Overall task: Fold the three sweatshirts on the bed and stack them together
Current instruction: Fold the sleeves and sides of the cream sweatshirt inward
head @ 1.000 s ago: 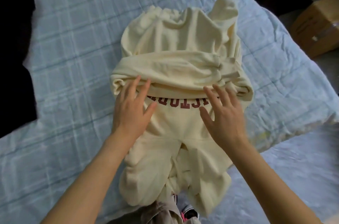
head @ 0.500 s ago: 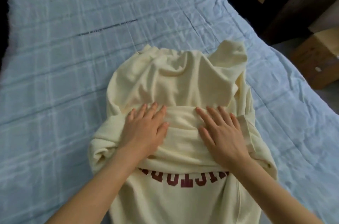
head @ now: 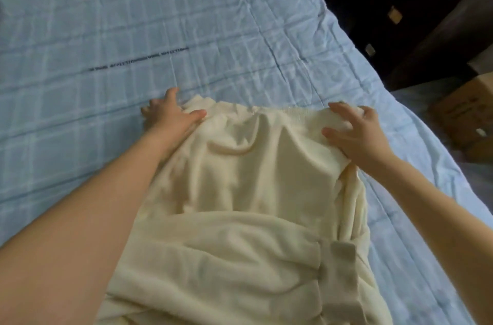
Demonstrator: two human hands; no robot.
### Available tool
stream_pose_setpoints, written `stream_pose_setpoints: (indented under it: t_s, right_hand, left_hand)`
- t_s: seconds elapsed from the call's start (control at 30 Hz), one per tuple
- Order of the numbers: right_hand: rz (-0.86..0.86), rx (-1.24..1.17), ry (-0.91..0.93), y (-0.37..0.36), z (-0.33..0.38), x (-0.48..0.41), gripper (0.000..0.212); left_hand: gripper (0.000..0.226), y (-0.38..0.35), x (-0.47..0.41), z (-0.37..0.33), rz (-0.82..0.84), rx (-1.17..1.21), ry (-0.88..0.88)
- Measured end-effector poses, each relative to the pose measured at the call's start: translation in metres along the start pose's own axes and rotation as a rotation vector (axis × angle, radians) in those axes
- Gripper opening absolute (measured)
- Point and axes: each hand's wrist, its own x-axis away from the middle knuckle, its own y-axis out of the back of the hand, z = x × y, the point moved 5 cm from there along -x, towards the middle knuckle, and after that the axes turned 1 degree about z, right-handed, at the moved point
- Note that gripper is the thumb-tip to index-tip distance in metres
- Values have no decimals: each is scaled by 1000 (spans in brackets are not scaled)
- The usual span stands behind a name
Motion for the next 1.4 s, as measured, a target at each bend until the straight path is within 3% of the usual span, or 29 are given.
stream_pose_setpoints:
  t_s: [0.1,0.17,0.3,0.37,0.47,0.53,0.6,0.73,0.87,0.93,1.0,1.07,1.2,1.33,1.4]
  right_hand:
    - [-33,-38,78,7,-7,3,42]
    - [-139,-75,142,30,-3,-1,35]
    - [-369,-66,259,71,2,-20,33]
    - [-309,-93,207,56,-2,-29,37]
    - [-41,-4,61,15,-14,-44,50]
    - [-22,88,40,10,-15,-51,66]
    - [-78,250,159,15,-2,-53,78]
    - [-91,400,417,9,23,-52,65]
    - [156,473,212,-5,-7,-56,49]
    - [157,493,211,-3,-17,-54,45]
    - [128,355,232,4,-14,-56,37]
    - [138,41,169,13,-11,-54,25]
    - [194,-377,132,30,-1,-33,28]
    - [267,-572,158,50,18,12,20]
    - [295,-581,161,58,24,41,26]
  left_hand:
    - [47,2,0,-2,48,113,-115]
    - [33,23,-3,-13,-46,199,-218]
    - [18,63,-21,-16,-256,397,-225]
    - [19,51,-28,-12,-190,339,-178]
    - [32,15,-33,-4,6,156,-118]
    - [45,11,-34,-8,-5,151,-147]
    - [52,10,-34,-23,-41,174,-263]
    - [46,-11,-36,-49,49,38,-492]
    - [33,-21,-42,-41,27,-75,-510]
    - [29,-18,-41,-38,9,-68,-494]
    - [26,-9,-41,-37,31,7,-452]
    - [22,3,-39,-41,75,139,-424]
    - [12,33,-16,-41,154,373,-416]
    - [18,71,21,-30,188,473,-431]
    - [15,93,45,-22,205,536,-434]
